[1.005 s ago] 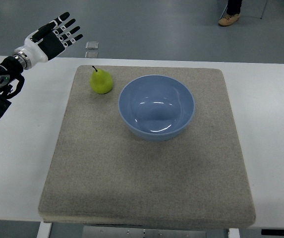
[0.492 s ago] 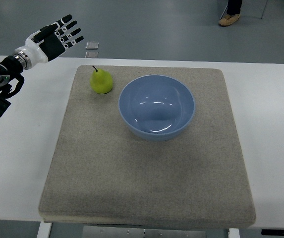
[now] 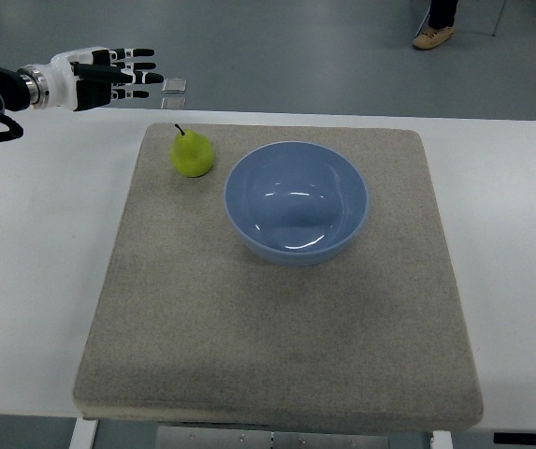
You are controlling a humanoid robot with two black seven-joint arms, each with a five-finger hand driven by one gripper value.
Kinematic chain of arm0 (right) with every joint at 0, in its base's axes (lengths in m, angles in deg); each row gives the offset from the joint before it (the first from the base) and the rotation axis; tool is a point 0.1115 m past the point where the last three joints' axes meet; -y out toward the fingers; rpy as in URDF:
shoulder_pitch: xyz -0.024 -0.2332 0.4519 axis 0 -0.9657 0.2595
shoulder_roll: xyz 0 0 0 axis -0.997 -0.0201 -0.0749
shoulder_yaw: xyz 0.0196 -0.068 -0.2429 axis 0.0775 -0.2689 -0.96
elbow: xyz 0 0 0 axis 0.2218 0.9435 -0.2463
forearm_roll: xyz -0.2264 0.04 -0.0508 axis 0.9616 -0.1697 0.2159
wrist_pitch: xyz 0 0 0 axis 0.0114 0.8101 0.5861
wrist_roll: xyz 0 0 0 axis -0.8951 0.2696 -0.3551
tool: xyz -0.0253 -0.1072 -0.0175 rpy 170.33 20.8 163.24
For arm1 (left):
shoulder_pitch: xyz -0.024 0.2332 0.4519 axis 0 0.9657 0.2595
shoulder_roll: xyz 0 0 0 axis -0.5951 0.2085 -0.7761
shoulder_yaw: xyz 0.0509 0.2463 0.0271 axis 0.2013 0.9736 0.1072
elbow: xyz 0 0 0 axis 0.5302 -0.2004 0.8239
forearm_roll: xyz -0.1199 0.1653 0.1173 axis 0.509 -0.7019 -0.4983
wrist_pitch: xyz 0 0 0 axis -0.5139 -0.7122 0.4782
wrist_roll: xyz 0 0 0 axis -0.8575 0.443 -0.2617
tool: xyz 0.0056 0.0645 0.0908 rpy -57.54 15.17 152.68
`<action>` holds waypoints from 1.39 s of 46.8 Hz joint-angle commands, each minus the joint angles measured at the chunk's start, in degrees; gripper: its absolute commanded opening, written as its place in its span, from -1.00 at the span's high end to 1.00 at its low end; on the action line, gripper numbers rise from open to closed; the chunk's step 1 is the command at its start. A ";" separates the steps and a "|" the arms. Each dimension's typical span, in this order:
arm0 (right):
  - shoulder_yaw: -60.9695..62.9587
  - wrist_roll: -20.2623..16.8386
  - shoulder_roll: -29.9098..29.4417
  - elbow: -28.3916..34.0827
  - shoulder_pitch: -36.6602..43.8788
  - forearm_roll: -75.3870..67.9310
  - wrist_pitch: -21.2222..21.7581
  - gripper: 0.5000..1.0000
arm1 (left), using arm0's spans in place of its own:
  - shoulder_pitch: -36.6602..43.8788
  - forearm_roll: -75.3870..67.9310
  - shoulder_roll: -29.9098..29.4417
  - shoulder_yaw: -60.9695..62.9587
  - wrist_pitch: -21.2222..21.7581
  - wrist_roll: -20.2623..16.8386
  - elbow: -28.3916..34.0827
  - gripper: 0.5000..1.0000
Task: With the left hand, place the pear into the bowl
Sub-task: 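Reach the left hand forward and down toward the green pear, then close the left hand fingers around the green pear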
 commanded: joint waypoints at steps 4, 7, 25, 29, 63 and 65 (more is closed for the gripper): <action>0.00 0.00 0.00 0.00 -0.01 0.08 0.00 -0.69 | 0.55 -11.23 -6.44 0.10 0.01 -5.56 -11.12 -0.98; 0.00 0.00 0.00 0.00 -0.01 0.07 0.00 -0.70 | 0.90 -17.55 -7.15 0.10 0.01 -8.20 -13.94 -0.98; 0.00 0.00 0.00 0.00 -0.01 -0.01 0.00 -0.70 | 0.99 -45.60 -9.70 0.19 0.01 -14.80 -23.27 -0.98; 0.00 0.00 0.00 0.00 -0.01 -0.01 0.00 -0.69 | 0.99 -49.56 -9.44 0.19 0.01 -14.89 -23.35 -0.97; 0.00 0.00 0.00 0.00 -0.01 0.07 0.00 -0.70 | 2.22 -59.50 -0.38 13.72 16.11 -15.06 -22.74 -0.96; 0.00 0.00 0.00 0.00 -0.01 -0.01 0.00 -0.69 | 2.39 -60.37 0.06 14.08 16.64 -15.06 -22.65 -0.97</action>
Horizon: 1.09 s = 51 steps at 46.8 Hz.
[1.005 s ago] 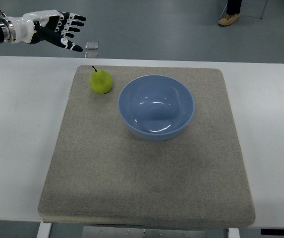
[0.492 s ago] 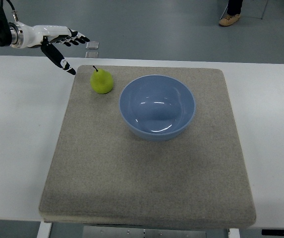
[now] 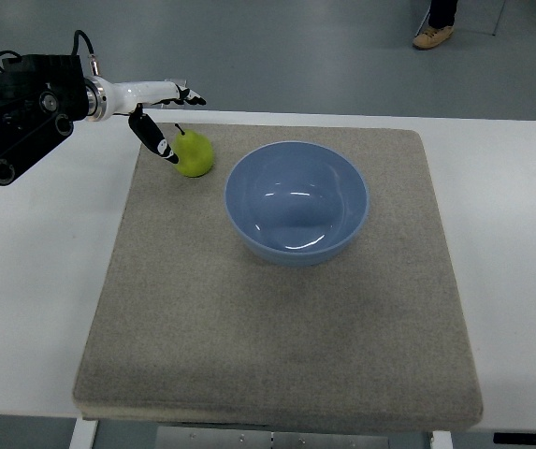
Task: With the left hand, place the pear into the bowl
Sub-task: 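Close the left hand fingers around the green pear, then lift the pear with the left hand and carry it toward the bowl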
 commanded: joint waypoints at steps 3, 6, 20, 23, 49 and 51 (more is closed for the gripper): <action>0.00 0.01 0.00 0.00 0.01 -0.01 0.00 -0.69 | 0.64 -2.34 1.10 0.84 1.35 0.00 0.51 -0.96; 0.00 0.01 0.00 0.00 0.01 0.08 0.00 -0.69 | 0.81 -3.13 1.63 0.84 1.53 0.00 1.04 -0.96; 0.00 0.01 0.00 0.00 0.01 -0.01 0.00 -0.69 | 0.90 -3.31 3.65 0.92 1.53 0.09 4.03 -0.95; 0.00 0.01 0.00 0.00 0.01 -0.01 0.00 -0.69 | 0.90 -3.22 3.92 1.10 1.53 0.35 4.12 -0.93; 0.00 0.01 0.00 0.00 0.01 -0.01 0.00 -0.69 | 0.90 -3.22 3.92 1.80 1.62 0.35 4.38 -0.05; 0.00 0.01 0.00 0.00 0.01 -0.01 0.00 -0.69 | 0.81 -3.22 3.92 1.80 1.53 0.35 4.38 0.20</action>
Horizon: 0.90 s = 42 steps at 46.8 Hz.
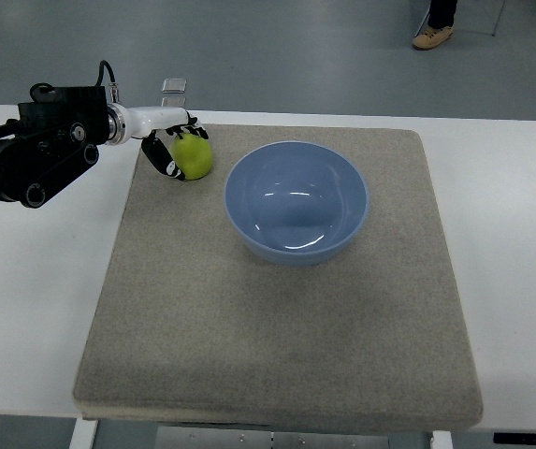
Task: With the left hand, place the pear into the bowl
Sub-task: 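Lift the pear with the left hand and carry it toward the bowl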
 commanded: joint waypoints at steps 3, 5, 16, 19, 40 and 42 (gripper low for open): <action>0.00 0.00 0.00 0.00 0.00 -0.04 0.00 -0.69 | -0.09 0.01 -0.11 0.00 -0.09 0.00 -0.08 0.52; 0.00 0.00 0.00 0.00 0.00 -0.04 0.00 -0.69 | -0.18 0.01 -0.28 0.00 -0.09 0.00 -0.17 0.78; 0.00 0.00 0.00 0.00 0.00 -0.04 0.00 -0.69 | -1.58 0.53 -2.13 -0.18 -0.44 -0.09 -0.96 1.00; 0.00 0.00 0.00 0.00 0.00 -0.04 0.00 -0.70 | -2.90 1.06 -3.62 -0.26 -0.79 -0.27 -1.75 1.00; 0.00 0.00 0.00 0.00 0.00 0.05 0.00 -0.70 | -7.91 6.24 -13.11 -3.78 -8.61 -0.35 -15.89 1.00; 0.00 0.00 0.00 0.00 0.00 -0.04 0.00 -0.69 | -8.53 6.95 -13.82 -3.87 -9.49 -0.27 -17.39 1.00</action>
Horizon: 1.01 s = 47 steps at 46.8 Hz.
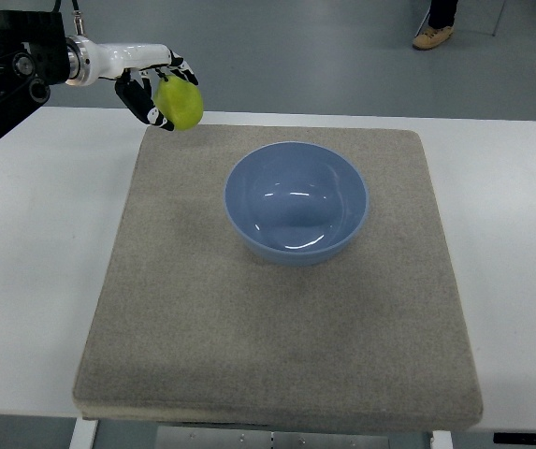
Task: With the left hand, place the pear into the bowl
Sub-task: 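Lift the pear with the left hand and carry it toward the bowl, then lower the pear into the blue bowl and open the left hand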
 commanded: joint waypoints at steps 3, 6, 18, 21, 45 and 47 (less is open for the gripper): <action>0.00 -0.01 0.00 0.00 0.00 -0.02 0.00 -0.69 | -1.26 1.97 -1.46 -0.46 -2.85 0.01 -4.16 1.00; 0.00 -0.01 0.00 0.00 0.00 -0.02 0.00 -0.69 | -1.52 2.32 -1.73 -1.07 -4.70 0.01 -6.18 1.00; 0.00 -0.01 0.00 0.00 0.00 0.07 0.00 -0.69 | -1.44 2.23 -1.99 -2.30 -8.04 0.10 -16.12 1.00; 0.00 -0.01 0.00 0.00 0.00 -0.02 0.00 -0.70 | -1.52 1.62 -0.59 -1.86 -8.04 0.10 -16.82 1.00; 0.00 -0.01 0.00 0.00 0.00 -0.02 0.00 -0.69 | 0.23 -5.50 8.82 1.04 -7.08 0.98 -16.21 1.00; 0.00 -0.01 0.00 0.00 0.00 0.07 0.00 -0.69 | 0.67 -5.50 9.43 1.04 -7.08 0.98 -15.60 1.00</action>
